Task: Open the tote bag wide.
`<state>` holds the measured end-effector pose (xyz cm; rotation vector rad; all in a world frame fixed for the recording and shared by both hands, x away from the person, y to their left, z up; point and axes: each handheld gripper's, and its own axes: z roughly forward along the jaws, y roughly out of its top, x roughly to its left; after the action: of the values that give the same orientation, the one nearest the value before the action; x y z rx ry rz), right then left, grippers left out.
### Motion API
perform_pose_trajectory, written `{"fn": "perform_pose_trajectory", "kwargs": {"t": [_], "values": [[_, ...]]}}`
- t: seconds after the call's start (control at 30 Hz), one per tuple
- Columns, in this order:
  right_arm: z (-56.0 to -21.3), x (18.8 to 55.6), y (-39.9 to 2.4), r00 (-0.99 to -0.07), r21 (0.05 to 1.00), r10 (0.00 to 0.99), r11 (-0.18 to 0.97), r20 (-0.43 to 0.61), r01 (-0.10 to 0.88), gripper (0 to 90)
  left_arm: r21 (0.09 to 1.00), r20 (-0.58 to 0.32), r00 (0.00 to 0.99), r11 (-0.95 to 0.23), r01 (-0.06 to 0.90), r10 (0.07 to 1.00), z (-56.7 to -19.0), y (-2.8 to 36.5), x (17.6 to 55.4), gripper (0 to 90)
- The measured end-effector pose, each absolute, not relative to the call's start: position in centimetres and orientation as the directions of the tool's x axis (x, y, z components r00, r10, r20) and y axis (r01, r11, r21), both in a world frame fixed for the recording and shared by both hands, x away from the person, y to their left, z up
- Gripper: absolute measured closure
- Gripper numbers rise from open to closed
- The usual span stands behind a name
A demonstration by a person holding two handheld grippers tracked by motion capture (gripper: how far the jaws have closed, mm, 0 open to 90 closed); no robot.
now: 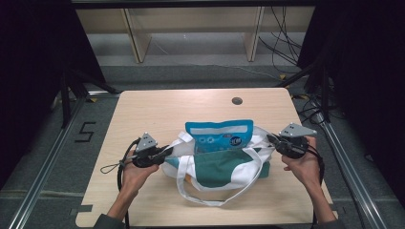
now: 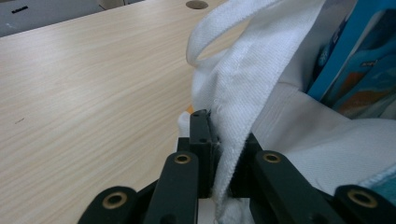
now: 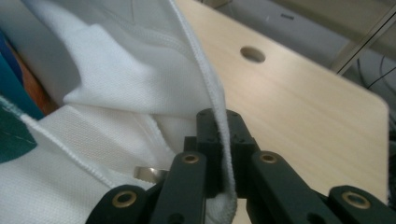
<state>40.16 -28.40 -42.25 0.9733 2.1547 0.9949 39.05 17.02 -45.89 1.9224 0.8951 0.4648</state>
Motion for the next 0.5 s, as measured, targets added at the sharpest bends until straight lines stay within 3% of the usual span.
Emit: {"fn": "perform_pose_trajectory", "kwargs": {"t": [0.5], "values": [[-45.0, 39.7, -28.9, -0.605, 0.751, 0.772, 0.515, -0.196, 0.413, 86.8, 0.839, -0.031, 0.679, -0.350, 0.417, 0.734, -47.6, 16.8, 39.2, 82.3]]}}
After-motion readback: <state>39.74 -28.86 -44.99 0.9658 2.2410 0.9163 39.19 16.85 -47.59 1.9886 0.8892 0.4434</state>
